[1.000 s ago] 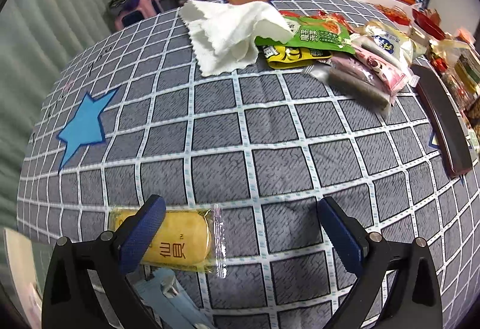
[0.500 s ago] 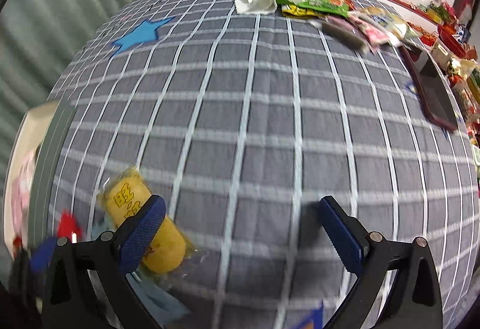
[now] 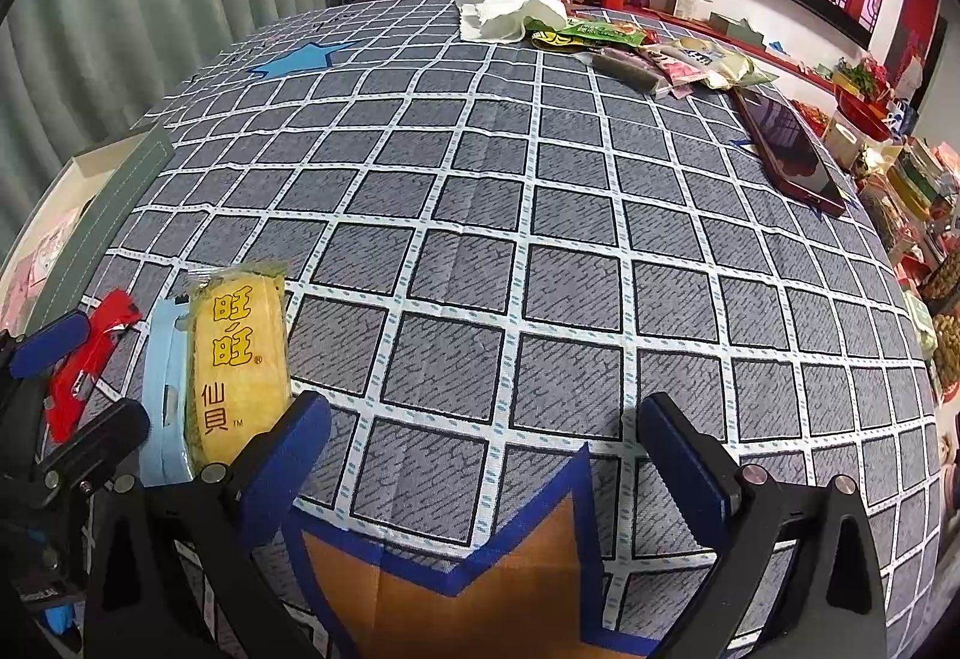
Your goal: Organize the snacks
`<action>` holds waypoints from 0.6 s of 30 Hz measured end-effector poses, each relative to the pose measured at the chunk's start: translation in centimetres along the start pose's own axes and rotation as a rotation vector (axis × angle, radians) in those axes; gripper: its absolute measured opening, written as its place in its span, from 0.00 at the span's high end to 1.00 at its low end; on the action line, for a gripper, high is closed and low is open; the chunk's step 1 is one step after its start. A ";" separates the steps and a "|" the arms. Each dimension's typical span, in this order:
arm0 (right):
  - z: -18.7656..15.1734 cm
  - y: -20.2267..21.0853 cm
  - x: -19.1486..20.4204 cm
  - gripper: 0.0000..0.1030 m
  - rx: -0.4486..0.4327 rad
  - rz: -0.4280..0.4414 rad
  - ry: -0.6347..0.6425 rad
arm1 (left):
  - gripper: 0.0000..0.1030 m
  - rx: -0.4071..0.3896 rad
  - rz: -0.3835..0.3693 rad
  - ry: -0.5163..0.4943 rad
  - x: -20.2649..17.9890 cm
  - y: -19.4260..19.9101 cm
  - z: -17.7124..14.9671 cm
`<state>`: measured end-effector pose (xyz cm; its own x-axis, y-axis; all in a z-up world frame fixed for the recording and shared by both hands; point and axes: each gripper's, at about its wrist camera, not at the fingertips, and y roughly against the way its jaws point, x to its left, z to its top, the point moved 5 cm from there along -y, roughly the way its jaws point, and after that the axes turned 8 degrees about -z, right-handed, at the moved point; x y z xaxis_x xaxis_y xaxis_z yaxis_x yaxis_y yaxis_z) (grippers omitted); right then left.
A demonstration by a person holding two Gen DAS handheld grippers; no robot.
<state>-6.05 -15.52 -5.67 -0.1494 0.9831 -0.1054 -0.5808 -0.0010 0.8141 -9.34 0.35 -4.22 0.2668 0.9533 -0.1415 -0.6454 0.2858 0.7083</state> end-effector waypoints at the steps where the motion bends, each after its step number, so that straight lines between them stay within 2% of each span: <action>1: 0.0 0.0 0.0 0.00 -0.003 -0.001 -0.001 | 0.15 0.003 0.002 -0.004 0.0 0.0 0.0; 8: -0.1 0.0 0.0 0.00 -0.011 0.000 0.000 | 0.13 0.008 0.008 -0.011 -0.2 -0.1 0.0; 11: -0.1 0.0 0.0 0.00 -0.012 0.000 -0.001 | 0.04 0.025 0.017 0.010 0.2 -0.4 -0.1; 14: -0.1 0.0 0.0 0.00 -0.012 0.000 0.000 | 0.03 0.026 0.013 0.049 0.9 -0.4 -0.1; 18: -0.1 0.0 0.0 0.00 -0.013 -0.001 -0.001 | 0.03 0.031 0.012 0.049 1.0 -0.5 -0.2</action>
<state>-6.08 -15.54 -5.74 -0.1486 0.9833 -0.1055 -0.5909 -0.0027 0.8067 -8.87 1.19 -4.83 0.2236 0.9604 -0.1664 -0.6257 0.2723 0.7310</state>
